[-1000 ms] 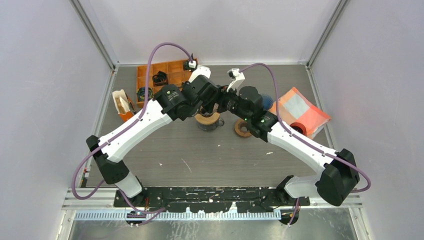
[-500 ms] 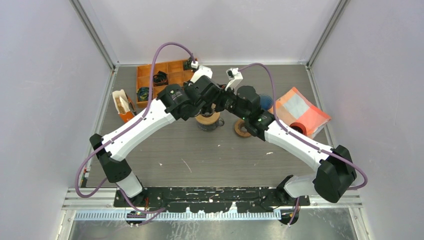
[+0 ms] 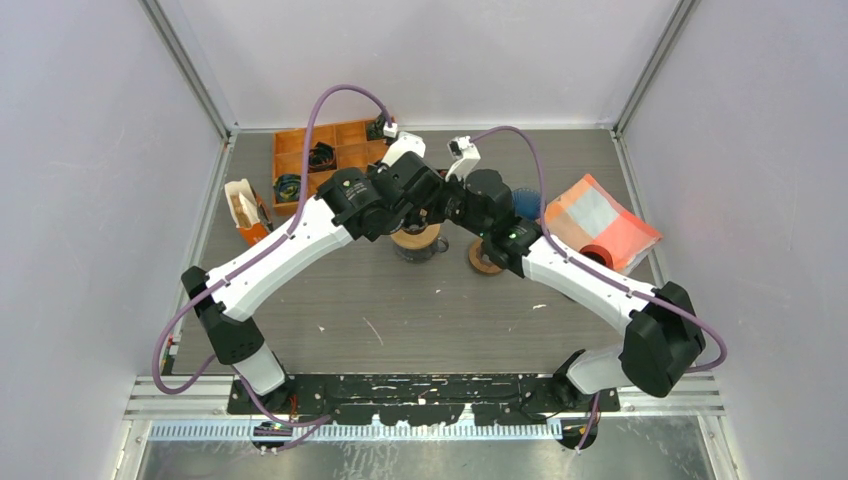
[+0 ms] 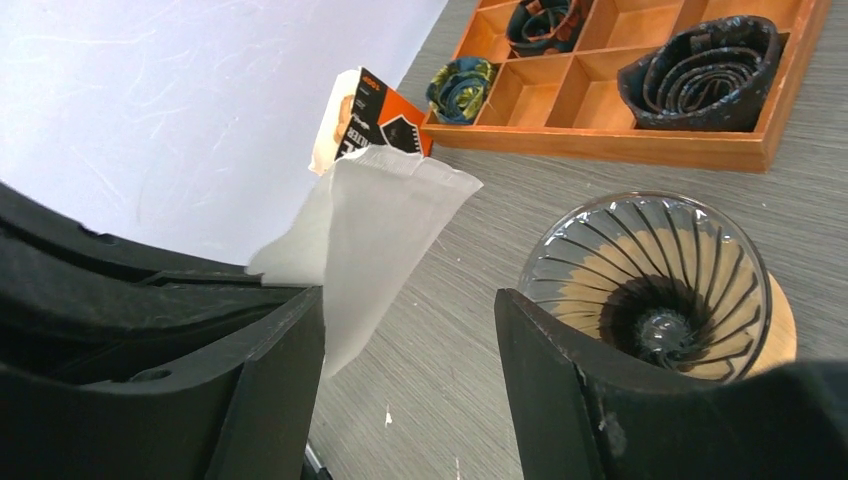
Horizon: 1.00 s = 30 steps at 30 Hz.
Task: Place the coffee filter in the dripper
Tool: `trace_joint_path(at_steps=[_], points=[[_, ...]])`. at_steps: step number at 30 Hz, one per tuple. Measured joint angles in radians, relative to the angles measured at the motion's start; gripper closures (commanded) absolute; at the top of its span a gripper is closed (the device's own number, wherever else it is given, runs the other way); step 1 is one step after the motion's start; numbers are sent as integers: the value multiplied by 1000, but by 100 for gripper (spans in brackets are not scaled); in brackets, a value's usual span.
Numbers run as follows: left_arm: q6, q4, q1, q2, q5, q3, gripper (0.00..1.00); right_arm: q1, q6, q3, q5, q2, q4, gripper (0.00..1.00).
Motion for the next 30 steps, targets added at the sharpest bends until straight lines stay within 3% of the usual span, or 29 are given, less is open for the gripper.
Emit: trace_joint_path(at_steps=[12,30], points=[[-1,5,0,0,2,0,100,0,-106,75,77,16,-155,51],[-60,92,47,-30,103,-38,100,128,-254,129,317,48,-229,53]])
